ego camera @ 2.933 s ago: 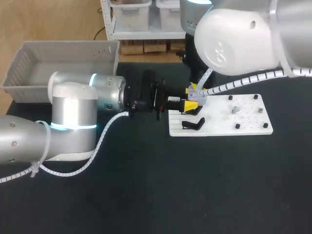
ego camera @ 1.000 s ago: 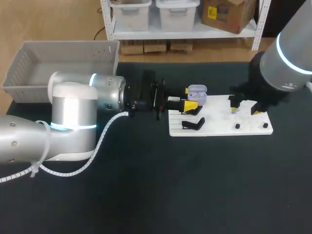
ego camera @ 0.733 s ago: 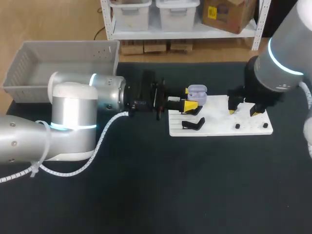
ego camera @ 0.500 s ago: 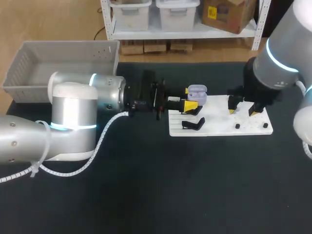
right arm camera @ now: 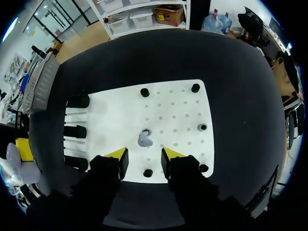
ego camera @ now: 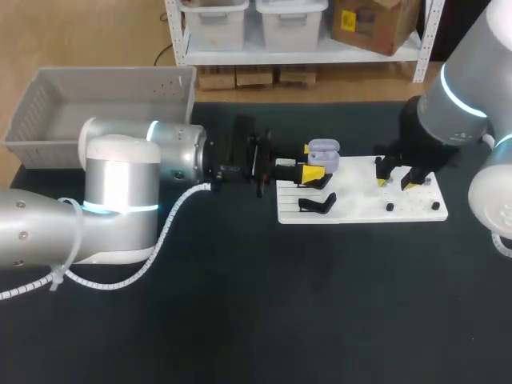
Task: Pick up each earbud case from the left stands, insert the matching earbuds, close the lid, and place the case in the box.
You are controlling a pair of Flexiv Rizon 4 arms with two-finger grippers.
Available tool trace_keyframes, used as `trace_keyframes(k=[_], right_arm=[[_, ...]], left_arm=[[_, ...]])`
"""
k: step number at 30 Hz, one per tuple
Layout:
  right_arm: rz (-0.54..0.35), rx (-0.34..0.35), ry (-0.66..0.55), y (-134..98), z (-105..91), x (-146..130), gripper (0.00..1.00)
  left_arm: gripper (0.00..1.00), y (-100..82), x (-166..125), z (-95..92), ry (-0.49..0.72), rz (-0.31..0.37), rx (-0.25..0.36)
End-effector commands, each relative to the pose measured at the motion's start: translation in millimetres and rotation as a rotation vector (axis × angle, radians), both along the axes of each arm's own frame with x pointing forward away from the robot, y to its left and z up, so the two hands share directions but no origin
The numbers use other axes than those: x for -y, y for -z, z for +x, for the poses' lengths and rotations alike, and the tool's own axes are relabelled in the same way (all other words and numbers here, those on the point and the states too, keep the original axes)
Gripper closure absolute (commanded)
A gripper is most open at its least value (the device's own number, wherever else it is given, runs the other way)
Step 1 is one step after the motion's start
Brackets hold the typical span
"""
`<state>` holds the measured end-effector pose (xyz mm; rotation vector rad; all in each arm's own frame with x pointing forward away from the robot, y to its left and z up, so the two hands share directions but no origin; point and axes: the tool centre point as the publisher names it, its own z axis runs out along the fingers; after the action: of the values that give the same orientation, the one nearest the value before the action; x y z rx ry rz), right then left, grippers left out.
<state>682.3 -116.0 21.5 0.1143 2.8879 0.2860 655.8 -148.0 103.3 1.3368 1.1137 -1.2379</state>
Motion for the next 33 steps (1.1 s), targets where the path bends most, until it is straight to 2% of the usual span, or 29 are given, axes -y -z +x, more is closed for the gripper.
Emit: trace_keyframes(k=[1,12,15,16,18,19,25,33], right_arm=[[0.004,-0.002,0.0,4,5.8,-2,0.57],[0.004,-0.007,0.008,8,11.7,-4,0.65],[0.004,-0.008,0.007,8,12.7,-4,0.71],[0.004,-0.008,0.007,8,12.7,-4,0.76],[0.001,-0.008,0.009,8,12.8,-4,0.97],[0.0,-0.01,0.01,8,12.9,-4,1.0],[-0.005,-0.011,0.019,6,9.4,-3,1.0],[-0.011,0.01,0.034,-15,-3.5,0,1.0]], left_arm=[[1.0,0.3,0,-1.5,-0.005,-0.002,0.003],[1.0,0.3,0,-1.5,-0.005,-0.002,0.003],[1.0,0.3,0,-1.5,-0.005,-0.002,0.003],[1.0,0.3,0,-1.5,-0.005,-0.002,0.003],[1.0,0.3,0,-1.5,-0.005,-0.002,0.003],[1.0,0.3,0,-1.5,-0.005,-0.002,0.003],[1.0,0.3,0,-1.5,-0.005,-0.002,0.003],[1.0,0.3,0,-1.5,-0.005,-0.002,0.003]])
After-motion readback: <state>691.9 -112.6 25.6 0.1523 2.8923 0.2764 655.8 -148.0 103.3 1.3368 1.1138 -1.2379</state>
